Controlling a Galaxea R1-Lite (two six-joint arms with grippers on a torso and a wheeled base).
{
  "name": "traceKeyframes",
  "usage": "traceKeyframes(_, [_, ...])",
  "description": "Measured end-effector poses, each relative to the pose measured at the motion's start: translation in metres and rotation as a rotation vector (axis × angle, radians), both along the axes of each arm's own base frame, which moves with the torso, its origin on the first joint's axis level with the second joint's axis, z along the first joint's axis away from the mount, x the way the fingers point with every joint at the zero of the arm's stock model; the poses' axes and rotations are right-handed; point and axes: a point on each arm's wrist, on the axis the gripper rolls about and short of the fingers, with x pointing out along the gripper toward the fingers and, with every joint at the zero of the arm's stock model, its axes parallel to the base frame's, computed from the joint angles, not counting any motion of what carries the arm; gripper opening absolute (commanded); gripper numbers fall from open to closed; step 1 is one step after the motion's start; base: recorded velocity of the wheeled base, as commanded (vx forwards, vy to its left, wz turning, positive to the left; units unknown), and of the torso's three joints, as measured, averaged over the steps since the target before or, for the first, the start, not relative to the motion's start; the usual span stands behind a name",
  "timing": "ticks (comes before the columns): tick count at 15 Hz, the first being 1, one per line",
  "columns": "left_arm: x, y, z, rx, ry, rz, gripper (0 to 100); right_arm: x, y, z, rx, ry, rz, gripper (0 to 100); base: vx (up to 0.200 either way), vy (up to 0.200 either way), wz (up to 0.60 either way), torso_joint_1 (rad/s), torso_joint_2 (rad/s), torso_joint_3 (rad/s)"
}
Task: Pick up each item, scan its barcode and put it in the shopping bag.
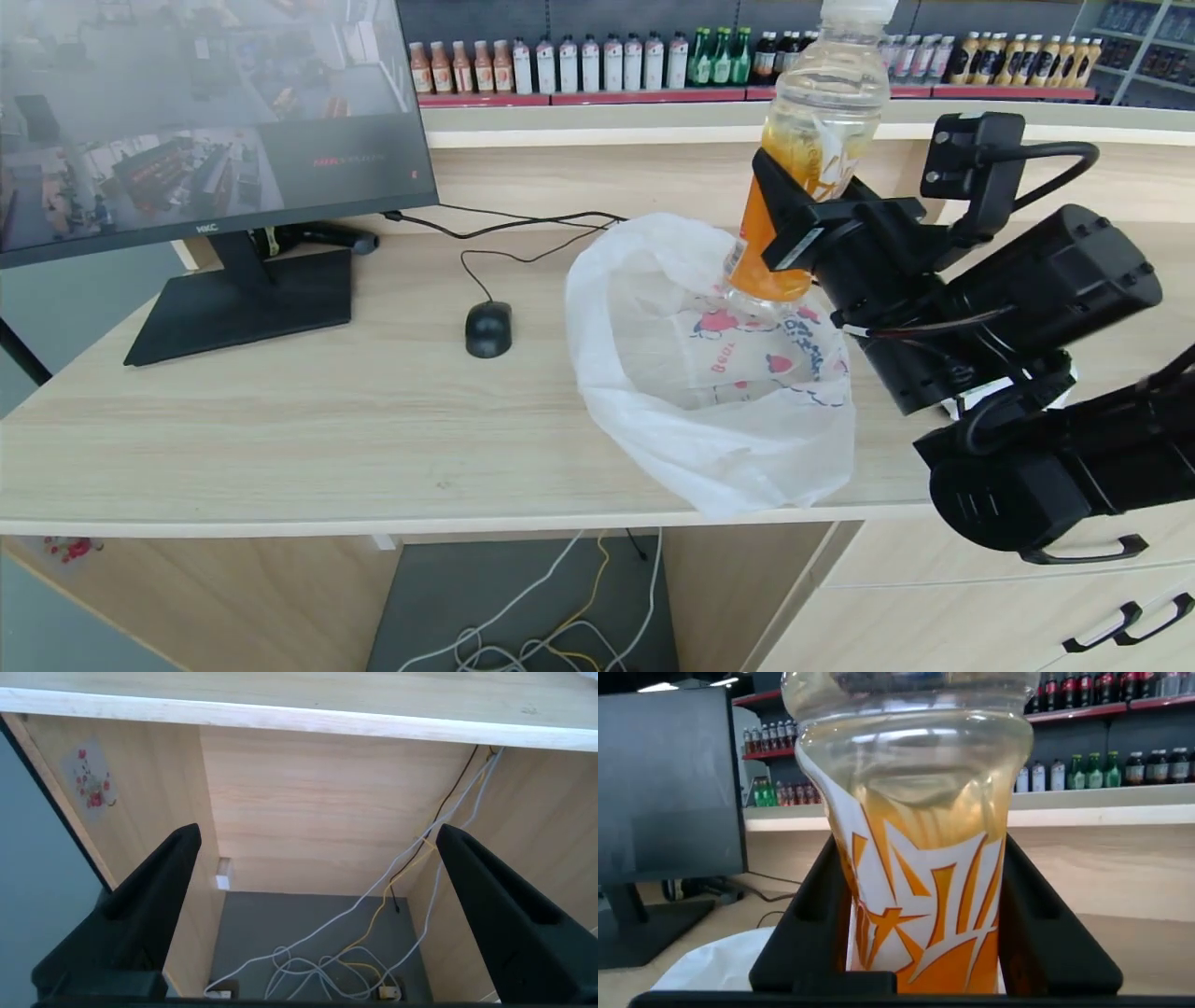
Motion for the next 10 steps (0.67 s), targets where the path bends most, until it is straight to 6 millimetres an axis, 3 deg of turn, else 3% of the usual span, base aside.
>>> traceKeyframes(5, [0.000,0.000,0.000,0.000,0.000,0.000,100,0.005,0.044,-0.020,-0.024,0.023,0.102,0,0.000,0.000,0.00,0.000,0.00,0.000])
traceKeyframes(10, [0.000,0.000,0.000,0.000,0.000,0.000,100,0.016,0.056,-0.034,-0.034,0.041,0.109,0,0.000,0.000,0.00,0.000,0.00,0.000])
